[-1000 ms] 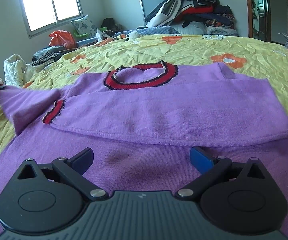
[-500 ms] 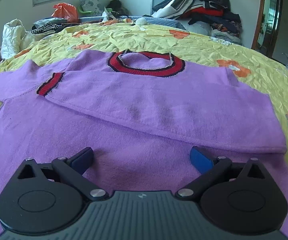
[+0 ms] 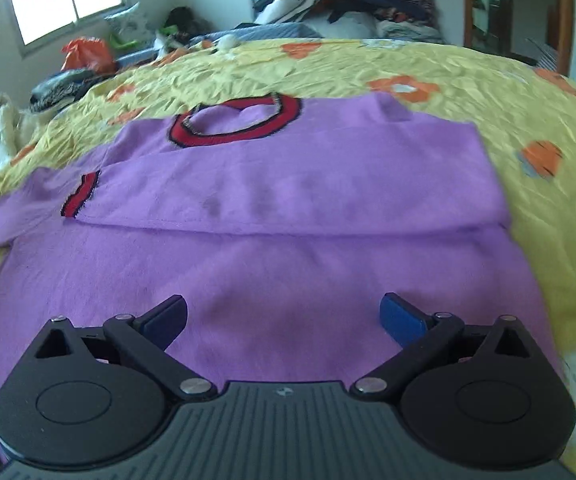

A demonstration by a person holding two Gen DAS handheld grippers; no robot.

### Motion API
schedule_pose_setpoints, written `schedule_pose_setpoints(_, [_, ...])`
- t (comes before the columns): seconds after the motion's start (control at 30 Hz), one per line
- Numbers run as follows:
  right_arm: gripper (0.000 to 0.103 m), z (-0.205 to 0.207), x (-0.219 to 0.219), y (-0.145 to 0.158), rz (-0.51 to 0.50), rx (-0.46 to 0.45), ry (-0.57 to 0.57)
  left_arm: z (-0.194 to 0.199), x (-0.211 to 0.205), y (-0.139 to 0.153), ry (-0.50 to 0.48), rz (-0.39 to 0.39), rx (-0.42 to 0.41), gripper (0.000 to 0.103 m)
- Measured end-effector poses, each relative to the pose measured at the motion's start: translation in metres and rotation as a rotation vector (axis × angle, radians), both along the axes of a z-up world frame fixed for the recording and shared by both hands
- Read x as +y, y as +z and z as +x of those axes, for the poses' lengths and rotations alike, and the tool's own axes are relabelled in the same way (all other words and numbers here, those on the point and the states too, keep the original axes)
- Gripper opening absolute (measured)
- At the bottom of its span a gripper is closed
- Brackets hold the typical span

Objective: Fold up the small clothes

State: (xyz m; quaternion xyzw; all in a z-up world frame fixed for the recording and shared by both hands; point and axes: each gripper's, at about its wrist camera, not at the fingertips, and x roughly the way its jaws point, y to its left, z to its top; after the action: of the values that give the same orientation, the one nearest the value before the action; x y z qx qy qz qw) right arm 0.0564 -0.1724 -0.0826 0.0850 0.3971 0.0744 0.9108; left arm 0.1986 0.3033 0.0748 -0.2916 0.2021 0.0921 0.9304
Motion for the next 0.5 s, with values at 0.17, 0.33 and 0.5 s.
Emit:
schedule_pose_setpoints(0.17, [0.103, -0.033, -0.014, 0.003, 0.028, -0.047, -0.001, 0.065, -0.161, -0.019, -0.236, 0.071, 0.054, 0.003])
schedule_pose_setpoints(0.33, [0.103, -0.054, -0.034, 0.008, 0.011, -0.064, -0.032, 0.082, -0.273, -0.072, -0.38, 0.038, 0.143, 0.003])
schedule_pose_setpoints(0.5, [0.103, -0.067, -0.062, 0.011, 0.049, -0.076, -0.112, 0.075, -0.338, -0.103, -0.484, 0.045, 0.19, 0.003])
